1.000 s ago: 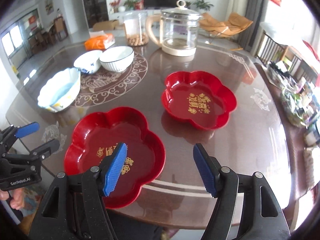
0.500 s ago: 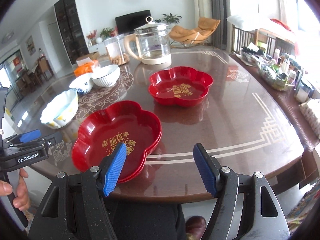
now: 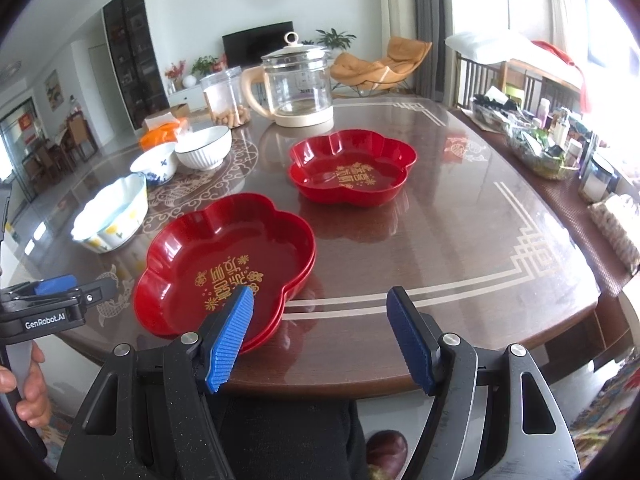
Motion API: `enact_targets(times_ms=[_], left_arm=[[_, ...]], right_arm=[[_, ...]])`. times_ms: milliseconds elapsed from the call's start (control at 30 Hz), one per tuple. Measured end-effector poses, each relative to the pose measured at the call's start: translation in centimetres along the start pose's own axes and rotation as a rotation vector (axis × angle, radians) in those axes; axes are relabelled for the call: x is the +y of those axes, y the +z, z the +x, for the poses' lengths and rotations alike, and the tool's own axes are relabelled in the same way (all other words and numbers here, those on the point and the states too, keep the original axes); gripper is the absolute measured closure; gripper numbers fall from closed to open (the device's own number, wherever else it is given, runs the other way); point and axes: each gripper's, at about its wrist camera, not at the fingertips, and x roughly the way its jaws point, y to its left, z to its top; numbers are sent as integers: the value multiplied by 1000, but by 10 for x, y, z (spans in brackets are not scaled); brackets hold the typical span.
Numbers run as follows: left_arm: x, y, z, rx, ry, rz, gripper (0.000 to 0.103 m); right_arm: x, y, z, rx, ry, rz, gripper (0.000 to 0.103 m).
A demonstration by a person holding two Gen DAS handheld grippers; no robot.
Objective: Organize plates and bowls
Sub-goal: 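Open the right gripper and pull it back from the stacked plates, then move the right gripper to the separate red flower plate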
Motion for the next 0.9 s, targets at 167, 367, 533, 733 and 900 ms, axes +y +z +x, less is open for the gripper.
enact_targets(times_ms=[167, 367, 533, 733, 900], left_arm=[[2, 1, -3, -6, 42, 11, 18], [-6, 1, -7, -26, 91, 64, 17], [-3, 1, -7, -16, 31, 38, 17], [6, 2, -13, -50, -27, -31, 17], [8, 0, -14, -72, -31, -37, 17]], right_arm=[[-8, 1, 5, 27, -91, 18, 30], [-21, 4, 4, 41, -133, 51, 30], [-21, 6, 3, 44, -170, 42, 30], [-20, 7, 2, 46, -200, 34, 30], [-22, 8, 2, 47, -216, 38, 30]])
